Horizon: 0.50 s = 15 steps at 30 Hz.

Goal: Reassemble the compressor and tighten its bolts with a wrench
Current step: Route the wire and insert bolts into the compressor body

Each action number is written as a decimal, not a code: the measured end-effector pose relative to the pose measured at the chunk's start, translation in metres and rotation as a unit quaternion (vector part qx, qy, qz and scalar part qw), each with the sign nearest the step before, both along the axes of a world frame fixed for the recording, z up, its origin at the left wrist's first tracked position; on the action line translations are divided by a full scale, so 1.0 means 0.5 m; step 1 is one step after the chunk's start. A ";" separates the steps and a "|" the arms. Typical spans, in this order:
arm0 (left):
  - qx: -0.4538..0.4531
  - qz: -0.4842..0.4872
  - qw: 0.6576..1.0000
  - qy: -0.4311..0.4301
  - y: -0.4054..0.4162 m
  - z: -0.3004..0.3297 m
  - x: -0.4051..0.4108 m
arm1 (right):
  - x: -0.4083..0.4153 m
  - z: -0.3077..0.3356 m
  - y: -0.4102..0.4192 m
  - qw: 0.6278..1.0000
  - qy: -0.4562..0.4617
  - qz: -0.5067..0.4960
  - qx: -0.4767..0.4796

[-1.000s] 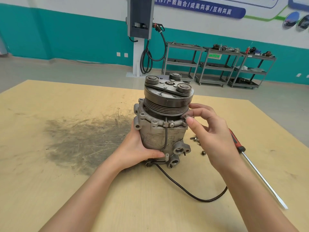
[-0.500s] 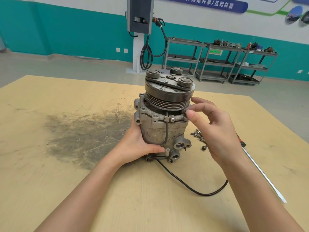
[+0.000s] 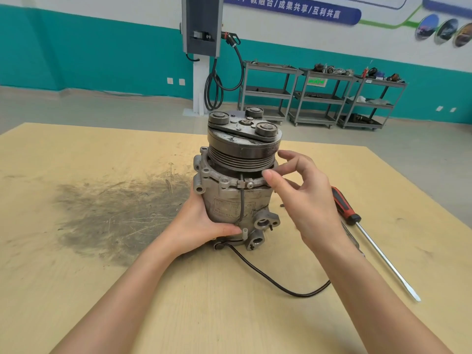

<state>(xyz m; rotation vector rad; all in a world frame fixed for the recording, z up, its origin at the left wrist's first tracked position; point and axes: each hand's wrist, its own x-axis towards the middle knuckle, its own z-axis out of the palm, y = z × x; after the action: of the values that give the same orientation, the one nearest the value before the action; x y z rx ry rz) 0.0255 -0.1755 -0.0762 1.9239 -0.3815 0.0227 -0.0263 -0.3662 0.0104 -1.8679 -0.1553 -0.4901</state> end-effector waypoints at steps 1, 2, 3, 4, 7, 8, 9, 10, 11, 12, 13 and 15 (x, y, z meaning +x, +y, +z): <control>0.000 0.001 1.000 -0.002 0.001 -0.003 0.002 | 0.000 0.002 -0.004 1.000 0.007 0.009 -0.005; 0.000 0.002 1.000 -0.005 0.002 -0.004 0.003 | 0.000 0.003 -0.008 1.000 0.013 0.020 -0.004; 0.000 0.003 1.000 -0.008 0.002 -0.005 0.004 | 0.001 0.004 -0.010 0.999 0.018 0.031 0.007; 0.000 0.002 1.000 -0.010 0.002 -0.006 0.005 | 0.003 0.003 -0.011 0.998 0.025 0.041 0.027; 0.001 -0.001 1.000 -0.012 0.002 -0.005 0.006 | 0.005 -0.003 -0.005 0.994 0.039 0.058 0.089; 0.001 -0.001 1.000 -0.011 0.002 -0.005 0.006 | 0.004 -0.005 -0.002 0.993 0.035 0.057 0.098; 0.001 -0.001 1.000 -0.011 0.001 -0.005 0.006 | 0.004 -0.006 0.000 0.993 0.029 0.053 0.097; 0.002 -0.001 1.000 -0.011 0.000 -0.005 0.005 | 0.004 -0.006 0.004 0.995 0.019 0.048 0.089; 0.003 0.000 1.000 -0.011 0.000 -0.005 0.005 | 0.003 -0.006 0.007 0.996 0.006 0.042 0.074; 0.005 0.001 1.000 -0.012 -0.001 -0.004 0.005 | 0.001 -0.007 0.010 0.998 -0.008 0.034 0.054; 0.005 0.002 1.000 -0.012 -0.001 -0.004 0.005 | -0.001 -0.008 0.013 0.999 -0.022 0.020 0.031; 0.004 0.001 1.000 -0.013 0.000 -0.003 0.006 | -0.002 -0.008 0.015 0.999 -0.037 -0.001 -0.010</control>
<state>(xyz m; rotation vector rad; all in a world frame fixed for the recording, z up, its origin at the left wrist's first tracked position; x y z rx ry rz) 0.0283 -0.1756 -0.0778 1.9332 -0.3971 0.0468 -0.0275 -0.3585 0.0064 -1.8697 -0.2082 -0.5603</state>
